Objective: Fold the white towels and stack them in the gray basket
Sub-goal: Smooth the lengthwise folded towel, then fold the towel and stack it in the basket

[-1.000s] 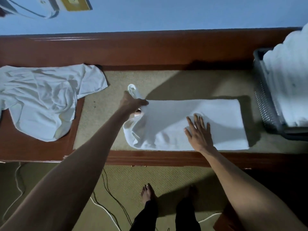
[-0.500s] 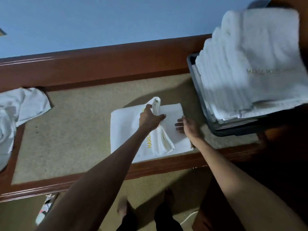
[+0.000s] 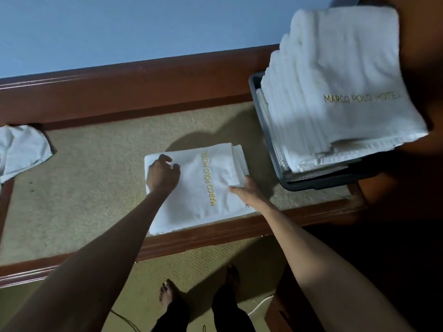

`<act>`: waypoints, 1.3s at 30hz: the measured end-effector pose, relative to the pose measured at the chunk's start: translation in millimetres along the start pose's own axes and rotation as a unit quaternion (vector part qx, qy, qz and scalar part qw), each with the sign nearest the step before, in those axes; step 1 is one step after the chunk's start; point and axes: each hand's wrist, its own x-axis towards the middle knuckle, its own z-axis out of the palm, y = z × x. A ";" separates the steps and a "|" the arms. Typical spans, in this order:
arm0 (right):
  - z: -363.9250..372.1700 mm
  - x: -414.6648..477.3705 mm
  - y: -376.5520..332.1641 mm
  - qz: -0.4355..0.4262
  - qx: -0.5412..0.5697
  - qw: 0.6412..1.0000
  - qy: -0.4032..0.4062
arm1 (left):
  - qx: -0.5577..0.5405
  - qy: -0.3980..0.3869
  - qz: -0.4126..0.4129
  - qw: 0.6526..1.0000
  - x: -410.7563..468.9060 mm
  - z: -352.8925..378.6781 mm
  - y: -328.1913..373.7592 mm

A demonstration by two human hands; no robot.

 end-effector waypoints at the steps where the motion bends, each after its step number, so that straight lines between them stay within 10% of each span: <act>1: -3.7 1.7 3.4 0.002 0.000 1.000 0.003 | 0.021 0.020 -0.003 1.000 1.3 0.4 -9.7; 8: -20.9 -1.3 14.2 -0.001 -0.070 0.997 0.037 | -0.096 -0.072 -0.156 0.980 1.6 11.3 -49.1; 15: 0.2 5.7 -0.2 -0.214 -0.158 0.931 0.251 | -0.299 -0.256 -0.221 0.892 -8.2 -5.2 -83.9; 28: 85.5 47.5 -116.3 -0.299 -0.173 0.925 0.157 | -0.170 -0.533 -0.075 0.825 54.0 -55.0 -90.9; 35: 102.7 91.2 -162.4 -0.343 -0.160 0.890 0.254 | 0.130 -0.316 0.073 0.937 179.0 -99.6 -60.3; 39: 109.3 120.4 -183.1 -0.324 -0.165 0.887 0.284 | 0.125 -0.187 0.197 0.954 227.9 -91.8 -30.1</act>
